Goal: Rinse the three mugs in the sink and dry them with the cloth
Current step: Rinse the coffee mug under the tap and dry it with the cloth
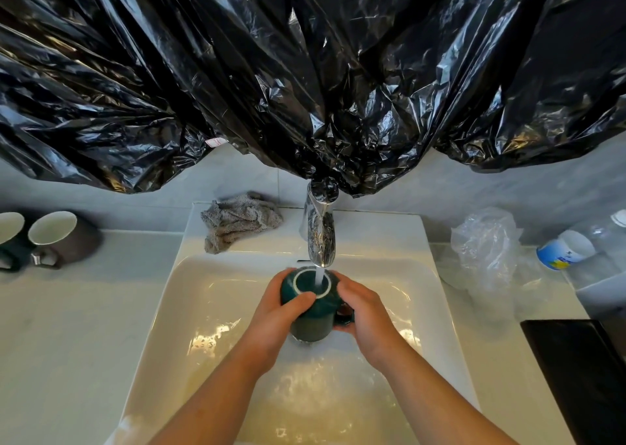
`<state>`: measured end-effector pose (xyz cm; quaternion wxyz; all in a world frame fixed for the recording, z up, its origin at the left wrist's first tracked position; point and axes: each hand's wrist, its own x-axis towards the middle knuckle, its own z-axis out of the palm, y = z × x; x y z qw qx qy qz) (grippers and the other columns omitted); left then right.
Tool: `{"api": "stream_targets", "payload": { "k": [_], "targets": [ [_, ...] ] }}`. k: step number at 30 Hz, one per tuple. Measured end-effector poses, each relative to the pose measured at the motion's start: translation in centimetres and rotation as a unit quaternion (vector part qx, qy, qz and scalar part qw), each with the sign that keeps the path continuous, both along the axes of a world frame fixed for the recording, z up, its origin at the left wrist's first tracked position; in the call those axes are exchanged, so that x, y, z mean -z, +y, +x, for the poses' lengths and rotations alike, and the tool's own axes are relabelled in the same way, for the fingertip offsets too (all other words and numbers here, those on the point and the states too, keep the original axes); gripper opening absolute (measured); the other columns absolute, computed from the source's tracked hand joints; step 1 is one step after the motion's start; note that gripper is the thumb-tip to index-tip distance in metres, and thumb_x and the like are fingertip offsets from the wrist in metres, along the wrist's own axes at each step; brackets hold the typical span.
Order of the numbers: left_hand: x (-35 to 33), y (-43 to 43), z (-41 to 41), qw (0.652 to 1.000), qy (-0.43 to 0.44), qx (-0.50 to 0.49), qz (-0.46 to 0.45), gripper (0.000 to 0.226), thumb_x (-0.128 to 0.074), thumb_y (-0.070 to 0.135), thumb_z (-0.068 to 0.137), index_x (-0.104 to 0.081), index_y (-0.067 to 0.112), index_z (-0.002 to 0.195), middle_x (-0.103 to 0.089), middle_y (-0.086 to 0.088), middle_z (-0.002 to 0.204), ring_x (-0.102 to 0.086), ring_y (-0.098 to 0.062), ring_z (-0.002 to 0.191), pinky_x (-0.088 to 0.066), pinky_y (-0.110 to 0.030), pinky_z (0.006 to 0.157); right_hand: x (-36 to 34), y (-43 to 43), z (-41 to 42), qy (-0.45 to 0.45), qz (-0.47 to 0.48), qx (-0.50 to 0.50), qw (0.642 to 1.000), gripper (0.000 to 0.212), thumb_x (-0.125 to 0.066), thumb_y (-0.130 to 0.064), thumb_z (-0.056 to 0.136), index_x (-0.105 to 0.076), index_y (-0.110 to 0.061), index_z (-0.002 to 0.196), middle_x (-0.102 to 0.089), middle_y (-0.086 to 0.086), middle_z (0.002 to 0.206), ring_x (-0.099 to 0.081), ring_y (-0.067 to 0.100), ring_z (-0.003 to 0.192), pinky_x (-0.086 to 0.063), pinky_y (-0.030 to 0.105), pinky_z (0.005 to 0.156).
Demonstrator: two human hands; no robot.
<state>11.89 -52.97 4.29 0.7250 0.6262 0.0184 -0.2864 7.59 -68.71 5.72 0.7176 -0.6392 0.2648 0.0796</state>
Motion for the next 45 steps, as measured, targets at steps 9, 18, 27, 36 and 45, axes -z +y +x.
{"api": "stream_targets", "payload": {
  "k": [9,18,27,36,45],
  "targets": [
    [-0.6,-2.6,0.8,0.995,-0.023,-0.063,0.069,0.025,-0.081,0.032,0.081,-0.071,0.032,0.104,-0.076,0.003,0.103,-0.073,-0.013,0.093,-0.057,-0.025,0.074,-0.4,-0.6,-0.8,-0.064,-0.071,-0.009,0.995,0.038,-0.05,-0.017,0.103,-0.072,-0.046,0.111,-0.076,-0.01,0.108,-0.07,0.01,0.105,-0.057,0.025,0.087],
    [-0.5,-2.2,1.2,0.999,0.001,0.017,0.029,0.061,-0.086,0.038,0.058,-0.063,0.034,0.114,-0.072,-0.001,0.112,-0.071,-0.017,0.1,-0.061,-0.029,0.082,-0.7,-1.1,-1.0,-0.063,-0.065,0.002,0.996,0.035,-0.045,-0.023,0.105,-0.072,-0.043,0.111,-0.076,-0.011,0.107,-0.07,0.009,0.103,-0.057,0.02,0.079],
    [0.1,-3.2,0.9,0.995,0.035,-0.064,0.067,0.028,-0.052,0.038,0.102,-0.077,0.029,0.09,-0.077,0.003,0.095,-0.07,-0.017,0.096,-0.052,-0.031,0.079,0.1,-0.6,-1.8,-0.041,-0.083,0.01,0.996,0.032,-0.046,-0.025,0.106,-0.066,-0.038,0.127,-0.072,-0.016,0.116,-0.065,0.006,0.111,-0.057,0.021,0.085],
    [1.1,-2.5,0.1,0.979,0.167,-0.108,-0.042,0.057,-0.033,0.06,0.1,-0.081,0.029,0.095,-0.079,-0.009,0.103,-0.076,-0.028,0.097,-0.059,-0.04,0.08,-2.1,0.4,-0.4,-0.02,-0.057,-0.073,0.996,0.034,-0.072,-0.049,0.074,-0.061,-0.054,0.105,-0.067,-0.021,0.11,-0.067,0.007,0.098,-0.058,0.019,0.067],
    [2.0,-2.8,0.3,0.985,0.113,-0.125,-0.021,0.045,-0.041,0.059,0.094,-0.079,0.035,0.092,-0.08,-0.006,0.097,-0.078,-0.021,0.087,-0.059,-0.026,0.06,-1.8,1.8,0.9,0.004,-0.152,-0.004,0.988,0.027,-0.05,-0.065,0.084,-0.06,-0.041,0.087,-0.065,-0.019,0.091,-0.063,0.005,0.086,-0.058,0.031,0.075]
  ]
}}
